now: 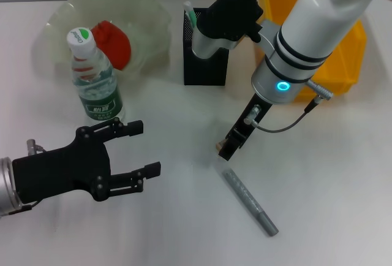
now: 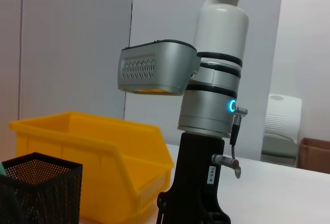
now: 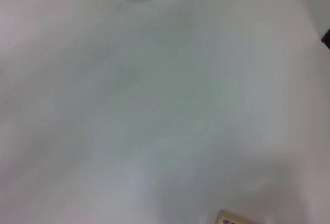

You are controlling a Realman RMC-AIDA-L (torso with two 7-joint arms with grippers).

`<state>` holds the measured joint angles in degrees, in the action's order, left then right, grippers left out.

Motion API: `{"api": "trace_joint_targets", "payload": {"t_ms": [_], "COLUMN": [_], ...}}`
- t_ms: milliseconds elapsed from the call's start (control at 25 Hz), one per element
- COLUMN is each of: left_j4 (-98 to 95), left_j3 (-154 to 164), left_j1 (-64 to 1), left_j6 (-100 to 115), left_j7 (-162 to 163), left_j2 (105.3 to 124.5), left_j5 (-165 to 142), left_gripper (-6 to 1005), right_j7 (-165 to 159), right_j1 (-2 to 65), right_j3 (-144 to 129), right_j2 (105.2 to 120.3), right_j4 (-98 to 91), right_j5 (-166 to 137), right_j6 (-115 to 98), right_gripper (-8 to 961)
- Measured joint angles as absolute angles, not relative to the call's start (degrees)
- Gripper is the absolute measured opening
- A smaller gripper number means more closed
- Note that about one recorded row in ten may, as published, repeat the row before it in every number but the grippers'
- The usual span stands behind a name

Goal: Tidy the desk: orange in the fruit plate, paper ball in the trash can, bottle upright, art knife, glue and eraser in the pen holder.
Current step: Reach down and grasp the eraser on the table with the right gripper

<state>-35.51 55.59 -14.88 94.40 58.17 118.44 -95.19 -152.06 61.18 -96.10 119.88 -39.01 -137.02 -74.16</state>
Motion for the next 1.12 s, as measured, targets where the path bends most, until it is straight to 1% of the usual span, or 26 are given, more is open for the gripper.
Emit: {"api": "trace_joint_targets", "payload": {"t_ms": [120, 1120], "left_j4": [-35.51, -34.98], "left_j3": [55.74, 55.72], "left_j1": [-15.05, -15.65], "left_j6": [94.37, 94.4], "left_j7": [57.85, 57.92], "left_j2": [118.46, 118.48], "left_j5": [-95.19, -95.19], "left_gripper": [819, 819], "right_j7": [-152.05, -151.96], "right_j1": [61.26, 61.48], "right_j3": [-96.51, -100.3], "right_j2": [119.88, 119.89], "right_j4": [-39.08, -39.28], "right_j5": [-136.86, -135.61], "right_j6": [-74.16, -72.71], "right_gripper": [655, 651]}}
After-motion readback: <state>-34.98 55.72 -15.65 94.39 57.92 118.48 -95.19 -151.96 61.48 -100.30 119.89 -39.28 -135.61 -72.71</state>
